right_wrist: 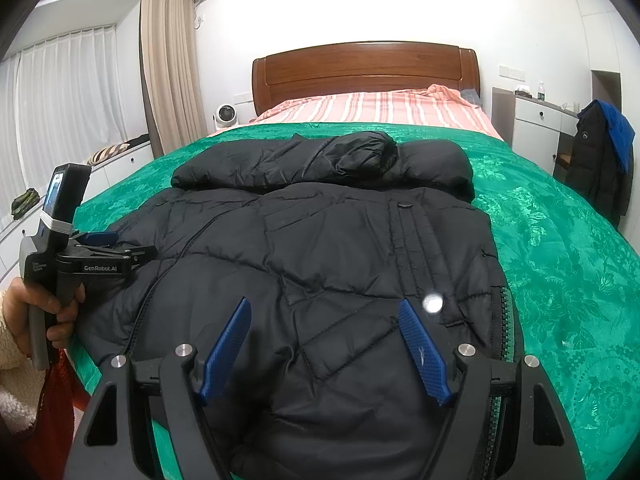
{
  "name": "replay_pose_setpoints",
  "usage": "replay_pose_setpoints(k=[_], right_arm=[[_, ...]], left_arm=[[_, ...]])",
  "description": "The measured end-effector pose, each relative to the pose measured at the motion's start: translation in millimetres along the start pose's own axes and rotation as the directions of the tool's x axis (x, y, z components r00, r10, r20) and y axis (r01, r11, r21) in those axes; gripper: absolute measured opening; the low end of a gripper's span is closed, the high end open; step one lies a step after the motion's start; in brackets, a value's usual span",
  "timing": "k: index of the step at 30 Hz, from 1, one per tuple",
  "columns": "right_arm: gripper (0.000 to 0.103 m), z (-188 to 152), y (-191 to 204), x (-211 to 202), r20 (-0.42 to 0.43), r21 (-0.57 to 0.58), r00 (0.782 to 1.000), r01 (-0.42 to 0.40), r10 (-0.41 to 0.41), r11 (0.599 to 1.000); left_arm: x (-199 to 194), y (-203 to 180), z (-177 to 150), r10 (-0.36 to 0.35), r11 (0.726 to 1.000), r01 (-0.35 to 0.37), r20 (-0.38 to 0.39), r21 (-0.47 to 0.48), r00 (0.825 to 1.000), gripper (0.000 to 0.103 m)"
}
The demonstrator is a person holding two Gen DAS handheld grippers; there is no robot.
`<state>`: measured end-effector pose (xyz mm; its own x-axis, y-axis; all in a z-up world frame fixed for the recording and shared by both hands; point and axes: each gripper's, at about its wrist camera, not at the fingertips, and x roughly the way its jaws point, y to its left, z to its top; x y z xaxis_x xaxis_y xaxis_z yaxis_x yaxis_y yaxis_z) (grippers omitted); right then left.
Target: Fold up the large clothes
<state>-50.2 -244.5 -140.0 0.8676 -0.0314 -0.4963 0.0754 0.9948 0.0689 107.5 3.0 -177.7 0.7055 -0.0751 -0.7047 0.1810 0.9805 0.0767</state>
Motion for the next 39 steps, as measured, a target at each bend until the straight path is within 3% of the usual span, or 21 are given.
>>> replay_pose_setpoints(k=[39], right_arm=[[0.076, -0.6, -3.4, 3.3, -0.011, 0.009, 1.0, 0.0, 0.0, 1.0]], left_arm=[[-4.9, 7.6, 1.5, 0.014, 1.0, -0.013, -0.023, 0.005, 1.0, 0.103]])
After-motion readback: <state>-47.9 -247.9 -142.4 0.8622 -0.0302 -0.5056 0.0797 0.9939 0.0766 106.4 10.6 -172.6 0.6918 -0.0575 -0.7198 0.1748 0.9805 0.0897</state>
